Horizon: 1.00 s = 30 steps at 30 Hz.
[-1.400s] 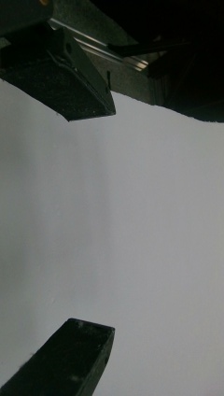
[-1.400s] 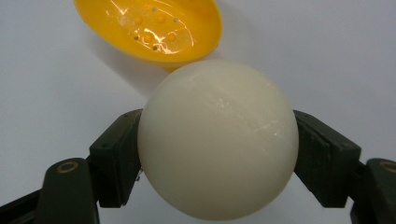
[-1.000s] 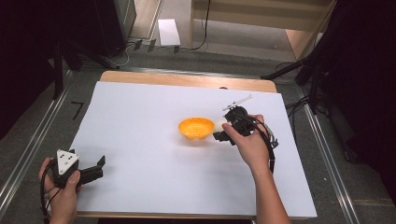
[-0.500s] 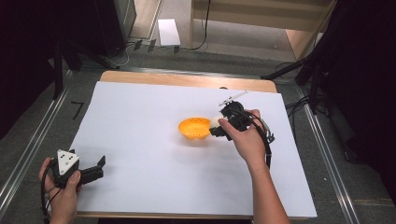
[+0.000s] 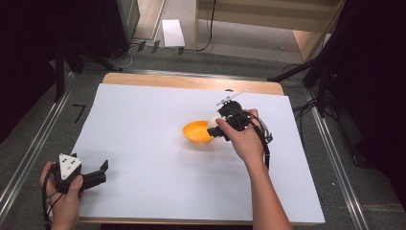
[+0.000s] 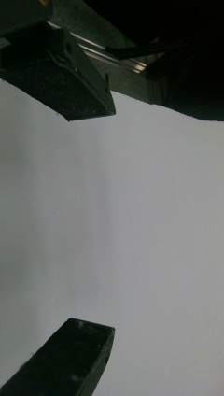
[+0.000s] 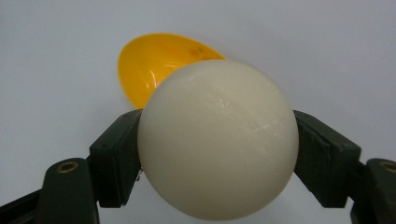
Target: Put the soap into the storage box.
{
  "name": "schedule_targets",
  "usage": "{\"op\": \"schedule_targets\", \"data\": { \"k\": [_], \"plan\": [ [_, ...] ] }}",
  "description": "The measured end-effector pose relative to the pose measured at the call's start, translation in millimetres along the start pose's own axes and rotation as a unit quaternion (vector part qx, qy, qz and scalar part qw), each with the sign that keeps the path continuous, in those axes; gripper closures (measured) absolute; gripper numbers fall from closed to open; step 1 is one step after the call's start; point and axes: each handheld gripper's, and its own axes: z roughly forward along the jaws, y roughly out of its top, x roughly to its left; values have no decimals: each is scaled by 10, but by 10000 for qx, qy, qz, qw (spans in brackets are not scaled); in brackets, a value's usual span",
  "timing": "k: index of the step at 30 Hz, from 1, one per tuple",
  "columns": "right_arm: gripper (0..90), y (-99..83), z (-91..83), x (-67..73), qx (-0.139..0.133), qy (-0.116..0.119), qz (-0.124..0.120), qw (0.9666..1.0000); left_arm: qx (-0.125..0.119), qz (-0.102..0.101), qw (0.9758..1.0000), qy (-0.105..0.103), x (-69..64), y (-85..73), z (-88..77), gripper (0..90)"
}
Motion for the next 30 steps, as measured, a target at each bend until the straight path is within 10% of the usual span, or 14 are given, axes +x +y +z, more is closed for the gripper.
{"op": "schedule_targets", "data": {
  "k": [30],
  "plan": [
    [248, 191, 329, 160, 128, -24, 123, 9998, 31, 11, 10000, -6, -3, 3, 6, 0]
  ]
}}
